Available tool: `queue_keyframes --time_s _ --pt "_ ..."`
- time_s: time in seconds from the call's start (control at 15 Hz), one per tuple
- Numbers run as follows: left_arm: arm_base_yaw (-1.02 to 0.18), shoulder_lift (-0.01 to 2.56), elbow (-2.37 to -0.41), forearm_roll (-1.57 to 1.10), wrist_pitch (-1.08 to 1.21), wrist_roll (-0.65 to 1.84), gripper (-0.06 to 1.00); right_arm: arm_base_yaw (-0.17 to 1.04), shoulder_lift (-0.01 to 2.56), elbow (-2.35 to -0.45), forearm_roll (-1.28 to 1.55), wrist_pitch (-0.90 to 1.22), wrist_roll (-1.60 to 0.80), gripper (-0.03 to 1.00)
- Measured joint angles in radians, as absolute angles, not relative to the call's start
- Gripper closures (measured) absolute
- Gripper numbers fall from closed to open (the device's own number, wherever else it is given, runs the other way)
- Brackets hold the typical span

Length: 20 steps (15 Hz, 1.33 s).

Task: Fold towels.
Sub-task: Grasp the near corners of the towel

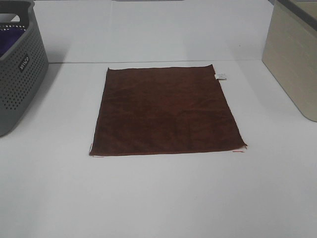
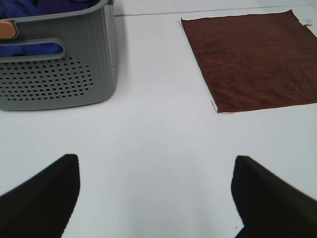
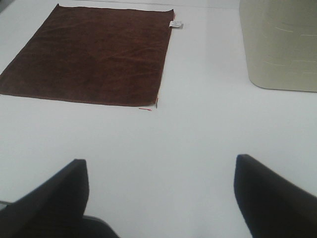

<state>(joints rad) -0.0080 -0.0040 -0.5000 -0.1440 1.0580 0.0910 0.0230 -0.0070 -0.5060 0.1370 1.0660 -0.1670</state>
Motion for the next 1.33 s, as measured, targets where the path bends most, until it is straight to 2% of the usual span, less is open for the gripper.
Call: queue_keyframes --time_s 1.33 --pt "-0.008 -0.004 -0.500 -0.144 1.058 0.091 0.15 0.023 -0.007 -0.506 0.137 1.066 -0.167 0.20"
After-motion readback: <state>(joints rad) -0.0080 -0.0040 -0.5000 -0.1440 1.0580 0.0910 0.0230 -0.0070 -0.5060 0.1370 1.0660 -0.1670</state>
